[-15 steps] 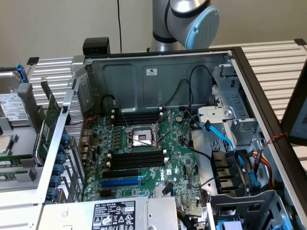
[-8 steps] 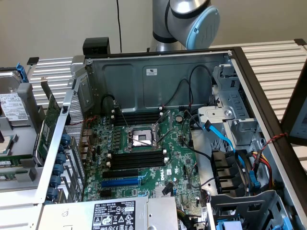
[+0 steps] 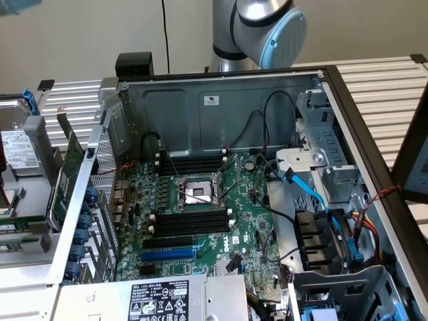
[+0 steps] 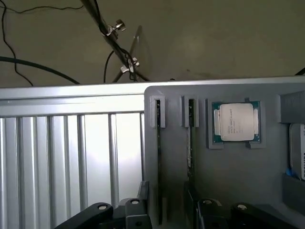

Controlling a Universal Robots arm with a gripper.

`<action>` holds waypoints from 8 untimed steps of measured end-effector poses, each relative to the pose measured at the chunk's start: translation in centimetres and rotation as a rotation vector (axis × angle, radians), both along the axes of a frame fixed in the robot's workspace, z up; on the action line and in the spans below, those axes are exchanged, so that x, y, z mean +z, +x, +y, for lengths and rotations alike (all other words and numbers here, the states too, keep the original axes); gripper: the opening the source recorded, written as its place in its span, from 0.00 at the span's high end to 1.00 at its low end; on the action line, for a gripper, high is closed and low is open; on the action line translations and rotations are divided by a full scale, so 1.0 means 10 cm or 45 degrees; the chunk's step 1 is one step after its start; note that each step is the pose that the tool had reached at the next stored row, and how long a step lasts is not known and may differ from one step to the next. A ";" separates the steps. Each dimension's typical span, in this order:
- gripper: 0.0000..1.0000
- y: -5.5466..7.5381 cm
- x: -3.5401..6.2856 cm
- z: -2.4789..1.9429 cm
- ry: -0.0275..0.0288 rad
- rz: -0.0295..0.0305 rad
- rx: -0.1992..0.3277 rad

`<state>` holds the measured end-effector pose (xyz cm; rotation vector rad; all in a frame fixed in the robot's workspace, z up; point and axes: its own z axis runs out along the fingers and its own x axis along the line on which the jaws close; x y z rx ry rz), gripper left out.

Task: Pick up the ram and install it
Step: 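Pick up the ram and move it above insertion slot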

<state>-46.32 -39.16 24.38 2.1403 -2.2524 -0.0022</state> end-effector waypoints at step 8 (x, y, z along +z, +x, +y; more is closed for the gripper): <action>0.58 0.00 -0.145 -0.022 -0.0002 -0.0062 -0.002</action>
